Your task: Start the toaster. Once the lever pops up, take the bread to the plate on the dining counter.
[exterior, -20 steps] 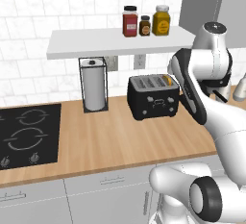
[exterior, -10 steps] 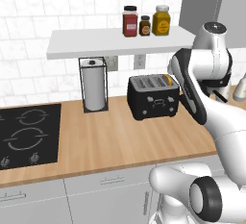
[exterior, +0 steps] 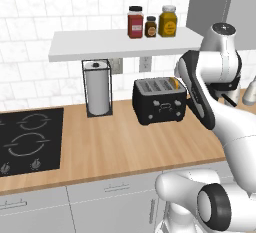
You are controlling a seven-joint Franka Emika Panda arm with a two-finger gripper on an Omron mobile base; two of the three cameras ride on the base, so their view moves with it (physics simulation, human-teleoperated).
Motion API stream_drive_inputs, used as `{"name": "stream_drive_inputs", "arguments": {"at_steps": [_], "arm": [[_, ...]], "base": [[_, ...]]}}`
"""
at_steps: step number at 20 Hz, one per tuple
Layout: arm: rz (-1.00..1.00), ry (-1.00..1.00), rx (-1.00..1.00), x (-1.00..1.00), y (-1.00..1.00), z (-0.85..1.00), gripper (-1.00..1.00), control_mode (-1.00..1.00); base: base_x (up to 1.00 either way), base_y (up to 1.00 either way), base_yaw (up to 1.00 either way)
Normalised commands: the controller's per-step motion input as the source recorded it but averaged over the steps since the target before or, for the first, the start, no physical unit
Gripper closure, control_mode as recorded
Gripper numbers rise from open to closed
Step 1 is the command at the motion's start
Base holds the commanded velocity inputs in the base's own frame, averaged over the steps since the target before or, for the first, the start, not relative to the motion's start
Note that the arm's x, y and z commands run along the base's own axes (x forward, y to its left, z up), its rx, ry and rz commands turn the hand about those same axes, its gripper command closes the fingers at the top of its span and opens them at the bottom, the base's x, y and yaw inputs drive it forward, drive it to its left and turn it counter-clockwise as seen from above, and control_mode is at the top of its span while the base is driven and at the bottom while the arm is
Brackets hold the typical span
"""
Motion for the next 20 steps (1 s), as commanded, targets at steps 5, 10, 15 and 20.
{"name": "stream_drive_inputs", "arguments": {"at_steps": [5, 10, 15, 20], "arm": [[0.00, 0.00, 0.00, 0.00, 0.00, 0.00, -1.00, -1.00], [0.00, 0.00, 0.00, 0.00, 0.00, 0.00, -1.00, -1.00], [0.00, 0.00, 0.00, 0.00, 0.00, 0.00, -1.00, -1.00], [0.00, 0.00, 0.00, 0.00, 0.00, 0.00, -1.00, -1.00]], "base": [[0.00, 0.00, 0.00], [0.00, 0.00, 0.00], [0.00, 0.00, 0.00], [0.00, 0.00, 0.00]]}}
